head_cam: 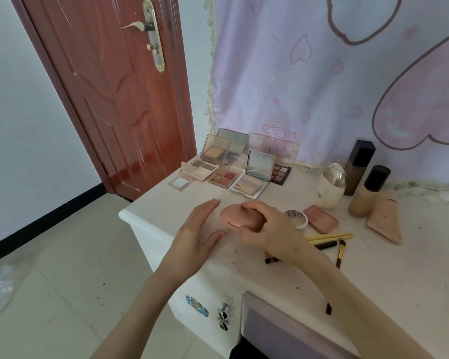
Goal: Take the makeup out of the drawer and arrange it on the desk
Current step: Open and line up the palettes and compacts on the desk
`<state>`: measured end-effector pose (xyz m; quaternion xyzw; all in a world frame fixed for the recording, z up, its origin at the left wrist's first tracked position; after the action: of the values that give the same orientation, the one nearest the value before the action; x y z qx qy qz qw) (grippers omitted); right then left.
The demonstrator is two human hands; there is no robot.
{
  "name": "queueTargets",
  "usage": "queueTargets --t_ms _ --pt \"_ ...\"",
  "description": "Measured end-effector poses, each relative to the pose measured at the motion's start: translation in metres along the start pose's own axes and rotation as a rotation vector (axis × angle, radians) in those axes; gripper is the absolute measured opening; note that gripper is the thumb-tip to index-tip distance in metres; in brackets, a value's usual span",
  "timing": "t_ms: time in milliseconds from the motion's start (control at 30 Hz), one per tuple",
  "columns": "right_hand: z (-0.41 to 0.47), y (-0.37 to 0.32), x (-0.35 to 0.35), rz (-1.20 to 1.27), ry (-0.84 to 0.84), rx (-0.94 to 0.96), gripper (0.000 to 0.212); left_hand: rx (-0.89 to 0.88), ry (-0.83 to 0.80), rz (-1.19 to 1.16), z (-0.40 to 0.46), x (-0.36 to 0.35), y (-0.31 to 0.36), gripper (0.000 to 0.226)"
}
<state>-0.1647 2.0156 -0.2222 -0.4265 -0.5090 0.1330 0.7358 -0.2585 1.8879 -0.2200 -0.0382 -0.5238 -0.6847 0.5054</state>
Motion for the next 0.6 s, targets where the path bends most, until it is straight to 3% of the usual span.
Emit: queueTargets --t_ms 100,167,233,300,433,600 --pt "0.002 0.001 0.001 0.293 -0.05 -0.024 0.038 -0.097 0.064 -0.018 0.014 0.006 0.022 0.042" --pt "0.003 0.0 0.007 0.49 0.001 -0.034 0.032 -0.132 0.155 -0.007 0.023 0.013 0.031 0.034" --pt "0.003 0.002 0.015 0.771 0.097 -0.075 0.041 -0.142 0.23 -0.015 0.027 0.016 0.037 0.03" --pt "0.003 0.002 0.016 0.998 0.087 -0.083 0.061 -0.157 0.275 0.005 0.03 0.013 0.044 0.029" --pt "-0.003 0.003 0.016 1.082 0.036 -0.08 0.057 -0.166 0.232 0.057 0.036 -0.003 0.053 0.028" --pt "-0.007 0.016 0.021 0.978 0.101 -0.118 0.064 -0.077 -0.006 -0.104 0.043 -0.017 0.054 0.023"
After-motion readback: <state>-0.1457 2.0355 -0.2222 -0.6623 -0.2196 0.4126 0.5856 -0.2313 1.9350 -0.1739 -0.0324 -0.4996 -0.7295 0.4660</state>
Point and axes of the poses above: each hand's wrist, its own z-axis towards the middle knuckle, its own x-axis out of the back of the hand, y = z × x, the point moved 7 cm from there along z, towards the middle knuckle
